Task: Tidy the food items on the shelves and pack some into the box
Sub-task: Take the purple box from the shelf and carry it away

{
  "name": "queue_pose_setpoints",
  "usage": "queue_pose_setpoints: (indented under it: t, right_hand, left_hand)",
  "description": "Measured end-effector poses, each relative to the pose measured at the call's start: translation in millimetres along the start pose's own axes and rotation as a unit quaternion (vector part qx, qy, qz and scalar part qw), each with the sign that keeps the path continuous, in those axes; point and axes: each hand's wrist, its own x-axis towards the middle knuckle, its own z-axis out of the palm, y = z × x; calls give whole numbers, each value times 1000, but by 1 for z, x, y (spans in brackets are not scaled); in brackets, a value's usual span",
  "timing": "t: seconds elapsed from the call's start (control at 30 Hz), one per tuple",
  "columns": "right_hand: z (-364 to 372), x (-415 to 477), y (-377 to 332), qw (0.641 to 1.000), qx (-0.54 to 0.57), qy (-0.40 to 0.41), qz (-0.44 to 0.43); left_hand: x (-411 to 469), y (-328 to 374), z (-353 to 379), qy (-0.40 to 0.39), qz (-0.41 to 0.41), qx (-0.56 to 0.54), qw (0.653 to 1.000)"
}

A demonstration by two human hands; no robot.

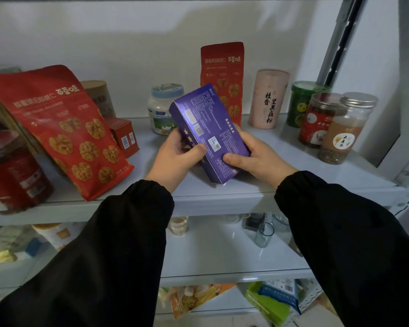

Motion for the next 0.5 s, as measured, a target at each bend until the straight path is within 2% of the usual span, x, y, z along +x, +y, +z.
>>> queue_pose_setpoints:
  t: [0.17, 0.37, 0.5]
  right_hand:
    - [-4, 4, 1, 997, 27, 73, 7]
    - [-9, -7, -7, 983, 146, 112, 19]
    - [-6, -10, -13, 979, 139, 148, 12]
  left_hand:
    - [-1, 4, 3, 25, -6, -31, 999]
    - [-6, 13, 4, 65, -33, -70, 995]
    - [-6, 14, 2, 78, -33, -52, 995]
